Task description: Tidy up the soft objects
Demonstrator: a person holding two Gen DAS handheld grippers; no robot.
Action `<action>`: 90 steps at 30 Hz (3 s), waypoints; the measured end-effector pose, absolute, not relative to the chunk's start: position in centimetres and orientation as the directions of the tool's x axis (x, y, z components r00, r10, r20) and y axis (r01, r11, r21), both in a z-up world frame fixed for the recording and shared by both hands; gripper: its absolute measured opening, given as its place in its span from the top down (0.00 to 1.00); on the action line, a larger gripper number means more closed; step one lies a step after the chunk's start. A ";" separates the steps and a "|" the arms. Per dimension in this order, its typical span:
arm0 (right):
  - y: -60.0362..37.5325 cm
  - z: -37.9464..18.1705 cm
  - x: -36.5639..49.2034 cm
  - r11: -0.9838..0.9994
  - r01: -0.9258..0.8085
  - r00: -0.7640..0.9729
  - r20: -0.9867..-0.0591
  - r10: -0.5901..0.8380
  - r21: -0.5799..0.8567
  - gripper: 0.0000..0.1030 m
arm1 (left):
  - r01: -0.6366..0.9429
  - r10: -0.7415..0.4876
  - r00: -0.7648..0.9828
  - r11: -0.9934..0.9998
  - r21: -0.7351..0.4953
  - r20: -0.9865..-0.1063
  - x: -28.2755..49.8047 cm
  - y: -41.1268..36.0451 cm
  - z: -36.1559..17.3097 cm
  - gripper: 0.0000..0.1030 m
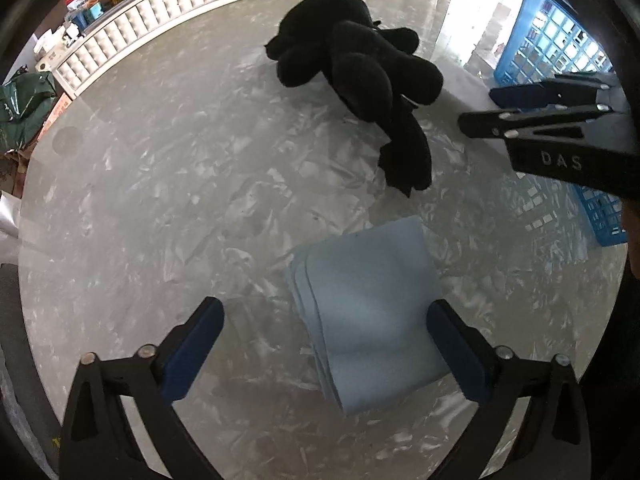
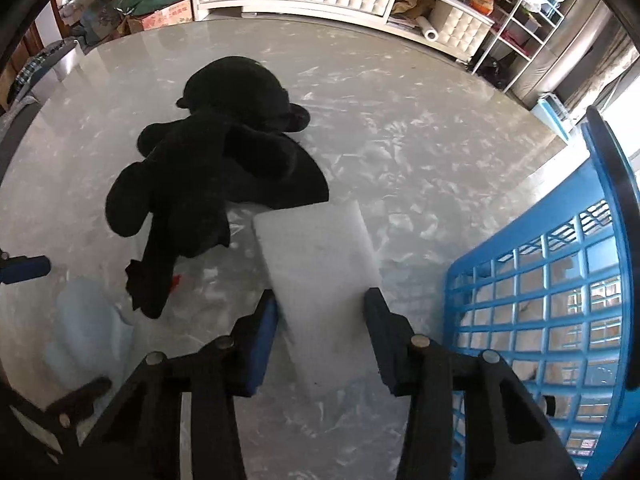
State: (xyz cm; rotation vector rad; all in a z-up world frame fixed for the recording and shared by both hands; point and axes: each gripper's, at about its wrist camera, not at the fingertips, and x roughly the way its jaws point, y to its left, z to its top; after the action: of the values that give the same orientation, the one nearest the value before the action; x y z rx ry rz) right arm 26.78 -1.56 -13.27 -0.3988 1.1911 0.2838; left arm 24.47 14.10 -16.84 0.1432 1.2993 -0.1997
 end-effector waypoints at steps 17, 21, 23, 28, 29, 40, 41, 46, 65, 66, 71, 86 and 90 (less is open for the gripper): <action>-0.9 -10.7 24.2 0.897 -0.434 0.348 -0.934 0.082 -0.083 0.87 | 0.189 -0.119 0.283 0.980 -0.066 -0.952 23.5 17.4 -13.8 0.82; -0.6 -9.7 22.7 0.889 -0.450 0.350 -0.932 0.090 -0.083 0.88 | 0.199 -0.136 0.299 0.977 -0.078 -0.945 22.8 17.7 -12.6 0.87; -0.5 -8.9 21.8 0.888 -0.453 0.353 -0.931 0.096 -0.080 0.88 | 0.201 -0.144 0.302 0.976 -0.084 -0.942 22.6 17.8 -11.8 0.91; -0.6 -7.4 20.9 0.884 -0.463 0.353 -0.927 0.124 -0.058 0.88 | 0.200 -0.146 0.316 0.976 -0.084 -0.938 21.5 17.9 -10.4 0.92; -0.5 -6.9 20.4 0.882 -0.467 0.360 -0.924 0.127 -0.060 0.88 | 0.199 -0.145 0.318 0.976 -0.084 -0.937 21.3 17.8 -10.2 0.92; -0.4 -2.2 17.5 0.867 -0.495 0.408 -0.897 0.167 -0.064 0.88 | 0.211 -0.142 0.325 0.975 -0.075 -0.935 20.2 16.7 -9.3 0.92; -0.6 -1.8 17.5 0.866 -0.497 0.414 -0.894 0.170 -0.065 0.88 | 0.214 -0.144 0.321 0.974 -0.077 -0.936 20.2 16.5 -9.5 0.92; -1.4 0.4 17.6 0.865 -0.497 0.441 -0.876 0.193 -0.060 0.88 | 0.215 -0.141 0.304 0.974 -0.077 -0.942 21.0 15.5 -10.9 0.91; -11.0 2.1 20.2 0.930 -0.340 0.504 -0.862 0.056 -0.138 0.87 | 0.277 -0.188 0.347 0.957 -0.090 -0.919 21.0 11.3 -6.6 0.92; -11.3 1.7 20.5 0.931 -0.336 0.496 -0.867 0.046 -0.143 0.87 | 0.281 -0.193 0.347 0.955 -0.095 -0.918 20.8 11.0 -6.4 0.92; -13.1 -0.8 22.2 0.943 -0.314 0.429 -0.903 0.035 -0.113 0.86 | 0.293 -0.204 0.348 0.951 -0.101 -0.915 20.3 9.9 -5.5 0.92; -14.0 -4.6 24.4 0.957 -0.291 0.302 -0.950 0.079 -0.013 0.81 | 0.353 -0.212 0.390 0.933 -0.067 -0.896 19.0 5.6 -1.4 0.92; -13.6 -4.4 23.4 0.954 -0.299 0.309 -0.947 0.086 -0.011 0.78 | 0.371 -0.205 0.396 0.927 -0.048 -0.895 18.9 4.2 -1.1 0.92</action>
State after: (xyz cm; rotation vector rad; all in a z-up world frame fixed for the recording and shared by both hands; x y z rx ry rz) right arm 23.37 -13.61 -4.45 -0.1978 1.2330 0.2563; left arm 18.89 4.20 -1.08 0.1691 1.1064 -0.3669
